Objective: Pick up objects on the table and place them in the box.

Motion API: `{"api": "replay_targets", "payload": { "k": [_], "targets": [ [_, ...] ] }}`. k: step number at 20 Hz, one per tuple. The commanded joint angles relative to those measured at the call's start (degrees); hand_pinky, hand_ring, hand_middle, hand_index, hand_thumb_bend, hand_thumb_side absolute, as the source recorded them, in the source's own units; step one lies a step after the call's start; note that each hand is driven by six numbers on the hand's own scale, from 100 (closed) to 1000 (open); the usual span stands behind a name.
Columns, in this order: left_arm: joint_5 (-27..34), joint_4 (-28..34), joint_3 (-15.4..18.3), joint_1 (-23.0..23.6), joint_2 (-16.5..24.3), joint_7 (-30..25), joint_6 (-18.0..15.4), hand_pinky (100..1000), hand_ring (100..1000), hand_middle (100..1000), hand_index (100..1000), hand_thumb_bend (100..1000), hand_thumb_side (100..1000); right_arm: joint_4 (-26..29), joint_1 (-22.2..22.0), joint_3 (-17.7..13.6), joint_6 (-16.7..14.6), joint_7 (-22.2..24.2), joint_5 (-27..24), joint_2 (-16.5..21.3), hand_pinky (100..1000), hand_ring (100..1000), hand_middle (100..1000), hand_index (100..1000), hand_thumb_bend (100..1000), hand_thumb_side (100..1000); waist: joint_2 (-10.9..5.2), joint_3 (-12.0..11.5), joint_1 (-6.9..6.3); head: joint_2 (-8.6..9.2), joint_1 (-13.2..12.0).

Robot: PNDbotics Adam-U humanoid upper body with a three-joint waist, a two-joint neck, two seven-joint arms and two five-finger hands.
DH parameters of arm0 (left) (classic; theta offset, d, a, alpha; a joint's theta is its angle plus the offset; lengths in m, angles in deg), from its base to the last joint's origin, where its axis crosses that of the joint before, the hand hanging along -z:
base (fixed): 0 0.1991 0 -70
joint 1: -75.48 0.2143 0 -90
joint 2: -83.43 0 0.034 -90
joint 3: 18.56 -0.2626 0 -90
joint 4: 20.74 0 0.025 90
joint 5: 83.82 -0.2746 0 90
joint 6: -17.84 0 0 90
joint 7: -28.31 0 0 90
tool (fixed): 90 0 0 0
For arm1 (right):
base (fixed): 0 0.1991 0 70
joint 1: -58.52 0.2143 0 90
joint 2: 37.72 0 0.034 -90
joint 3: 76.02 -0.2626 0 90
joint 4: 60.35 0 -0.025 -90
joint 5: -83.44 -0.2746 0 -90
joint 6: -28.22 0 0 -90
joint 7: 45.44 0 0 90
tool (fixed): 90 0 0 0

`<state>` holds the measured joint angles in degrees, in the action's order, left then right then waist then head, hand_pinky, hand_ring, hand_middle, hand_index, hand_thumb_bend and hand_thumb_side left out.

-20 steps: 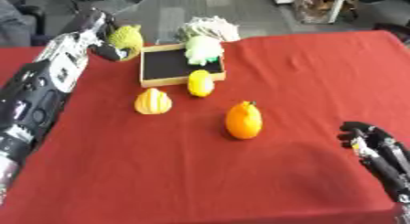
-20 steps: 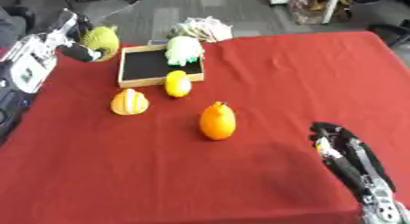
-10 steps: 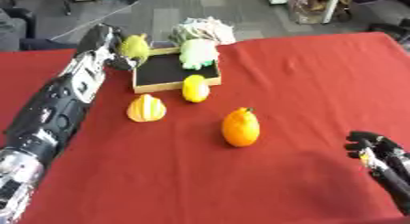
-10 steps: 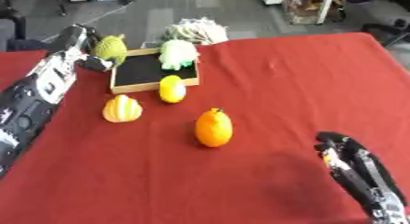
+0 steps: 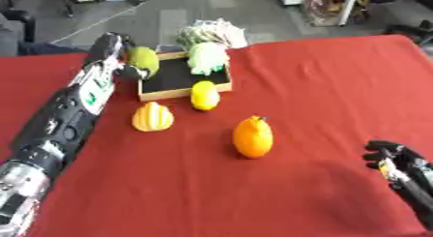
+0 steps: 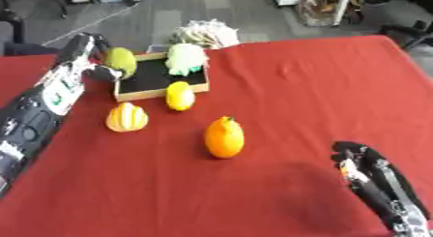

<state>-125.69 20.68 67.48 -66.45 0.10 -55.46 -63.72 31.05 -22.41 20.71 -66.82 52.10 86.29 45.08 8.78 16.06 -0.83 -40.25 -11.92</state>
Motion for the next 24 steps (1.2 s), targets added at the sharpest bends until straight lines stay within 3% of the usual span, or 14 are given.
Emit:
{"api": "replay_targets", "payload": {
  "k": [1,7,11,13,14,15,19,24],
  "targets": [
    [0.0,0.8,0.0,-1.1,0.7,-0.2,-0.6,746,606,587,736,641,202,1.3,0.7,-0.1,-0.1,0.1,-0.5,0.4,744,740,728,777,100,525,0.06,0.1,-0.57,0.71,0.1],
    [0.7,2.8,-0.3,-1.0,1.5,-0.4,-1.0,731,586,573,734,649,184,1.3,0.7,-0.3,-0.1,0.0,-0.4,0.3,744,741,729,777,100,523,-0.14,0.1,-0.73,0.74,0.3],
    [1.9,6.1,-1.2,-0.4,2.9,-2.7,-2.3,736,584,562,727,618,126,1.2,0.6,-0.4,-0.2,0.0,-0.4,0.3,744,741,730,777,100,520,-0.62,-0.2,-0.80,0.66,0.8],
    [2.9,9.0,-2.4,0.4,4.3,-7.7,-5.1,746,597,574,733,605,109,1.1,0.3,-0.6,-0.2,-0.2,-0.3,0.5,744,741,730,777,100,518,-1.08,-0.5,-0.92,0.33,1.0],
    [3.3,10.8,-2.9,0.9,5.1,-11.0,-6.8,748,601,577,734,686,138,1.1,0.1,-0.7,-0.2,-0.3,-0.2,0.6,744,741,730,777,100,514,-1.29,-0.7,-1.00,0.17,1.2],
    [3.6,12.8,-3.6,1.5,6.1,-14.7,-8.6,749,599,573,731,587,100,1.1,0.0,-0.8,-0.2,-0.4,-0.2,0.6,744,741,730,777,100,518,-1.55,-1.0,-1.09,-0.01,1.4],
    [5.0,22.2,-6.6,4.7,10.4,-29.4,-14.2,763,624,600,744,565,100,1.0,-0.4,-0.9,-0.2,-0.5,0.0,0.8,745,742,731,778,100,515,-2.35,-1.8,-1.35,-0.54,2.1],
    [6.8,30.8,-9.4,8.6,14.5,-43.7,-16.9,780,668,651,769,575,100,0.9,-0.8,-1.1,-0.3,-0.6,0.2,1.0,745,742,732,778,100,514,-2.99,-2.6,-1.45,-1.18,2.6]
  ]
}}
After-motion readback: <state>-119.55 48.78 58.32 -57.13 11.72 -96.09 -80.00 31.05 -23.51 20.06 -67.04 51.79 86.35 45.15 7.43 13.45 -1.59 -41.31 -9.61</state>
